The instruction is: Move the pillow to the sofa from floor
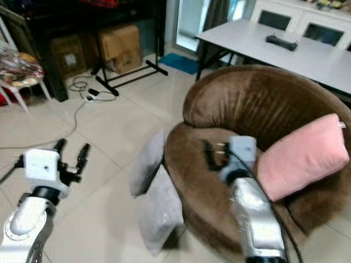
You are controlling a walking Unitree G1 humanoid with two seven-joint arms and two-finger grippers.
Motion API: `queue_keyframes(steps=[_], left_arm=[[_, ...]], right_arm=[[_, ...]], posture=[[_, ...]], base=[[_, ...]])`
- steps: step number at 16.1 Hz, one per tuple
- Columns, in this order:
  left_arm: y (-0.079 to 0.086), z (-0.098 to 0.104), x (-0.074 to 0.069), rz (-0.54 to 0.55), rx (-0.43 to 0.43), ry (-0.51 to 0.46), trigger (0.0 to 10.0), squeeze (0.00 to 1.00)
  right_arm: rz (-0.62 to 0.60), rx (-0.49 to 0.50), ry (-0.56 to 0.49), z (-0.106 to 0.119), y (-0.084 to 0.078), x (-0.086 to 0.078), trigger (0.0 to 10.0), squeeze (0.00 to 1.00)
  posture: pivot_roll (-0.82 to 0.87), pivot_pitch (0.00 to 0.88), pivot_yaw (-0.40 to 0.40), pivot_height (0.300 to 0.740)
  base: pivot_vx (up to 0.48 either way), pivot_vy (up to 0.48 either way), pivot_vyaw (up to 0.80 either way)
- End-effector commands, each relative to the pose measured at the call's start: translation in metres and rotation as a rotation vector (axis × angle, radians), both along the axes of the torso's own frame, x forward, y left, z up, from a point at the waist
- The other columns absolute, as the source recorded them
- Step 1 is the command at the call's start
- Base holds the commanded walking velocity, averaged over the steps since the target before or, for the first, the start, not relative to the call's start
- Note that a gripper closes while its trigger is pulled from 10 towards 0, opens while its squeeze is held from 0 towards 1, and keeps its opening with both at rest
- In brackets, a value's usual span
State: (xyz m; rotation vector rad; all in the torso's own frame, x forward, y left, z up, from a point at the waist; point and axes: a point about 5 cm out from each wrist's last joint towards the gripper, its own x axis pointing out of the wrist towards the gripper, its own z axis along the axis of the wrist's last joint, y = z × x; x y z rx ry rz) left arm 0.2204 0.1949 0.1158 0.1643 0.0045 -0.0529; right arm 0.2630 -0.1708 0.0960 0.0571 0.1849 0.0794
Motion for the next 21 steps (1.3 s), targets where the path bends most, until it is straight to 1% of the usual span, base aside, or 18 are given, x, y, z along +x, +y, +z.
queue_keyframes(steps=[1,8,9,10,12,14,15,16,21], left_arm=[[0.0055,0.0025,-0.0001,0.014,0.011,-0.007,10.0,0.0],[0.0047,0.0024,-0.0004,0.009,0.015,-0.007,10.0,0.0],[0.0044,0.0032,-0.0006,0.01,0.02,-0.017,10.0,0.0],[0.0042,0.003,-0.0003,0.014,0.027,-0.017,10.0,0.0],[0.004,0.0023,-0.0005,0.015,0.033,-0.013,10.0,0.0],[0.0037,0.0017,-0.0012,0.017,0.035,-0.011,10.0,0.0],[0.0039,0.0014,-0.0016,0.019,0.038,-0.011,10.0,0.0],[0.0044,0.0012,-0.0016,0.021,0.043,-0.01,10.0,0.0],[0.0075,0.0022,-0.0012,0.046,0.069,-0.026,10.0,0.0]], right_arm=[[0.026,0.004,-0.018,0.0042,0.009,0.0027,10.0,0.0],[0.027,0.014,-0.016,0.0033,0.0091,0.0023,10.0,0.0],[0.065,-0.013,-0.013,0.0023,0.0128,0.0011,10.0,0.0],[0.075,-0.01,-0.014,0.0017,0.0147,0.0009,10.0,0.0],[0.053,0.053,-0.008,0.001,0.0142,0.0007,10.0,0.0],[0.067,0.063,-0.009,0.0018,0.0131,0.0009,10.0,0.0],[0.074,0.1,-0.002,0.0014,0.0146,0.0,10.0,0.0],[0.072,0.126,-0.009,0.002,0.0148,-0.0003,10.0,0.0],[0.032,0.104,-0.004,-0.0008,0.0098,-0.0005,10.0,0.0]], posture=[[0.1,0.0,-0.059,0.74],[0.1,0.0,-0.059,0.74],[0.1,0.0,-0.059,0.74],[0.1,0.0,-0.059,0.74],[0.1,0.0,-0.061,0.74],[0.1,0.0,-0.063,0.74],[0.1,0.0,-0.063,0.735],[0.1,0.0,-0.063,0.715],[0.1,0.0,-0.06,0.67]], base=[[0.341,0.0,0.0],[0.341,0.0,0.0],[0.0,0.0,0.0],[0.0,0.0,0.53],[0.0,0.0,0.0],[0.0,0.0,0.0],[0.0,0.0,0.0],[0.0,0.0,0.0],[0.0,0.0,0.0]])
